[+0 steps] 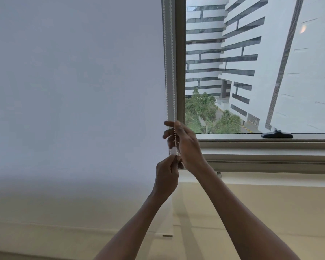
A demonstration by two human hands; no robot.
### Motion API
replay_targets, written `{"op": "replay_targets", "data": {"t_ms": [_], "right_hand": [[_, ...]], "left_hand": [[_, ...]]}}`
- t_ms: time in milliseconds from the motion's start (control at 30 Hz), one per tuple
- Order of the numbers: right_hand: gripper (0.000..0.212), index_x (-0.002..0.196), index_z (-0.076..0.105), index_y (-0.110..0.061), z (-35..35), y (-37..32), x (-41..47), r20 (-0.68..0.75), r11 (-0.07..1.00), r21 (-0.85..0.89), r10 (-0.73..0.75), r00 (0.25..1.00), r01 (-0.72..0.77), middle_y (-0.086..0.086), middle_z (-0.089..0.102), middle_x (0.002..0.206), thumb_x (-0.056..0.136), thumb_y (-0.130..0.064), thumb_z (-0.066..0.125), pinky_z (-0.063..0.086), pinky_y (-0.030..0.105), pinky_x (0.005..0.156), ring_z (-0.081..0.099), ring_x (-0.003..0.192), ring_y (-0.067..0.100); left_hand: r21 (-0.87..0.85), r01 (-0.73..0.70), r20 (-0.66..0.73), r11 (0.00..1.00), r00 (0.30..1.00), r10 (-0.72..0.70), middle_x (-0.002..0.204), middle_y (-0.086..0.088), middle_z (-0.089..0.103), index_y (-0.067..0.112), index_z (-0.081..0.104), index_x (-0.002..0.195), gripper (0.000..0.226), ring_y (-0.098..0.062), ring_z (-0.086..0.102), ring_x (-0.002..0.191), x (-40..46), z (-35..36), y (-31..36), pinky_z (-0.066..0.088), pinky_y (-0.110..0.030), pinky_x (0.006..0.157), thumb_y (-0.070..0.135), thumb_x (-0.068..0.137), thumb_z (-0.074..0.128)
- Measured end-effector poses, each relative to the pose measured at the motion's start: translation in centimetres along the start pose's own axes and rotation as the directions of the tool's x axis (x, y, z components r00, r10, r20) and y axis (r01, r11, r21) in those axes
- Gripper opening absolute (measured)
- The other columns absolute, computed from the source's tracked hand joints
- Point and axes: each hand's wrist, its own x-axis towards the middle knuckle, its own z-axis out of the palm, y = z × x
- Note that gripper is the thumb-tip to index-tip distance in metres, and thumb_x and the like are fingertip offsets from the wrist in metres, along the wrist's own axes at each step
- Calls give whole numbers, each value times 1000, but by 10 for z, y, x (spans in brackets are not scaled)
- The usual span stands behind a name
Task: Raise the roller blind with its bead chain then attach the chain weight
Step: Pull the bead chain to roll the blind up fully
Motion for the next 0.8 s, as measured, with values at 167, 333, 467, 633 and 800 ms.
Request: {"op": "replay_targets", "data": {"t_ms": [167, 333, 467, 633, 800], "right_hand": [[34, 82, 64, -9, 3, 4, 4, -98, 971, -187, -168, 981, 148, -8, 33, 47, 104, -19, 41, 22, 21, 40, 25, 41, 7], [30, 70, 53, -9, -1, 18, 3, -92, 871, -419, -322, 942, 257, -10, 44, 57, 99, -8, 47, 31, 29, 52, 36, 51, 8], [28, 69, 52, -3, -5, 33, 0, -138, 860, -427, -368, 920, 280, 4, 48, 57, 96, 4, 47, 35, 29, 53, 41, 54, 5], [31, 68, 52, -10, 7, 35, 3, -91, 825, -447, -426, 900, 345, 4, 44, 56, 96, 3, 46, 32, 39, 49, 37, 51, 18], [38, 62, 43, -27, 14, 35, 2, -107, 879, -378, -353, 930, 290, -12, 40, 51, 89, -1, 42, 24, 27, 48, 29, 50, 4]], "left_hand": [[-39, -66, 50, 997, 996, 68, 68, 17, 60, 16, 54, 78, 28, -7, 59, 63, -5, 0, -5, 48, -20, 61, -4, 94, 43], [-194, 65, 147, 979, 988, -36, 84, 1, 67, 8, 60, 92, 27, -22, 59, 76, 1, -9, -1, 52, -42, 66, 14, 102, 36], [-562, 269, 50, 782, 955, -293, 115, -11, 70, 5, 61, 121, 43, -19, 66, 109, 39, -29, 29, 47, -33, 98, 23, 106, 25], [-762, 304, 221, 572, 952, -212, 101, -8, 74, 11, 63, 114, 67, -21, 70, 89, 110, -60, 97, 54, -32, 81, 54, 102, 14], [-793, 333, 273, 509, 943, -191, 47, 11, 35, 23, 51, 62, 56, -5, 21, 39, 133, -56, 135, 17, -20, 36, 61, 98, 32]]}}
